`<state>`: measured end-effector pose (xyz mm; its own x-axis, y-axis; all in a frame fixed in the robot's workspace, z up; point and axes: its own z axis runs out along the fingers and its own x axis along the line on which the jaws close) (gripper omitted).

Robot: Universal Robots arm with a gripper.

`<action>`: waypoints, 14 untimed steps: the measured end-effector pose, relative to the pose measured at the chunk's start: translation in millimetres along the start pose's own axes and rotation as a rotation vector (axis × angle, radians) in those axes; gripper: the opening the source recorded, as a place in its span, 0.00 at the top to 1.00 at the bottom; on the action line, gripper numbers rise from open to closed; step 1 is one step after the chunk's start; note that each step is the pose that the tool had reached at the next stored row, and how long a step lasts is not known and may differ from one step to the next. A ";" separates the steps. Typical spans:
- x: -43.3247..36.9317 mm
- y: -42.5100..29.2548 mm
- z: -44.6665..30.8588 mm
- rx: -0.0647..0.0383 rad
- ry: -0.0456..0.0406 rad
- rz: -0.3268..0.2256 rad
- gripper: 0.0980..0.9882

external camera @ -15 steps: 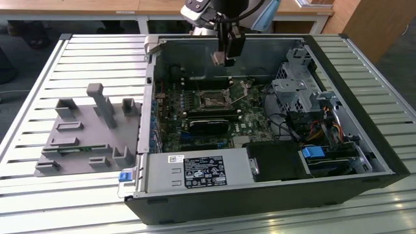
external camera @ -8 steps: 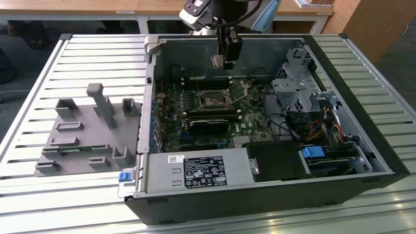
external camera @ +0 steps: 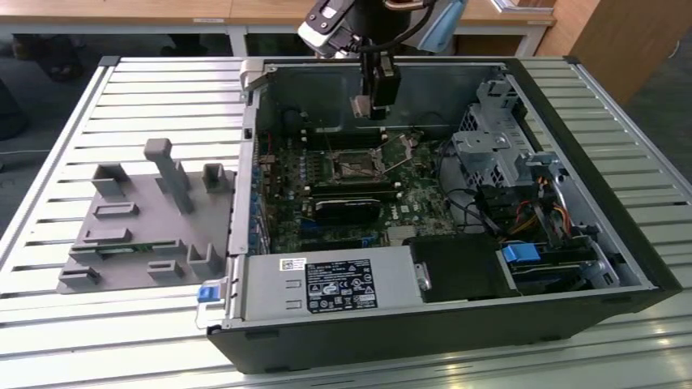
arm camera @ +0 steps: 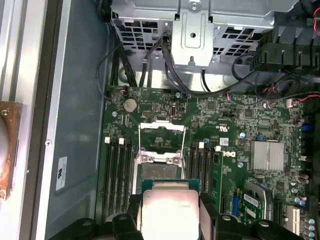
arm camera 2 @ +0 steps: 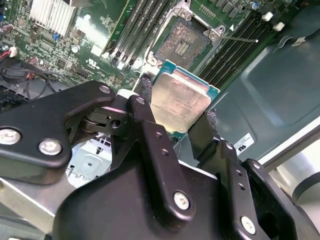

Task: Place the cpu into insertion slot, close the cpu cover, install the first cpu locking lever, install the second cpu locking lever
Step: 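Place the cpu into insertion slot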

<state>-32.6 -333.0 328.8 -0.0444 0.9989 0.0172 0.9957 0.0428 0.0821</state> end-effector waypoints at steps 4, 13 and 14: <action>0.6 -0.3 4.3 0.000 -0.0002 0.004 0.50; 0.9 -1.1 14.9 0.003 -0.0003 0.005 0.50; 0.8 -1.2 16.1 0.003 -0.0003 0.005 0.50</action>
<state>-32.5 -331.8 312.7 -0.0392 0.9991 0.0174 0.9962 0.0378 0.0789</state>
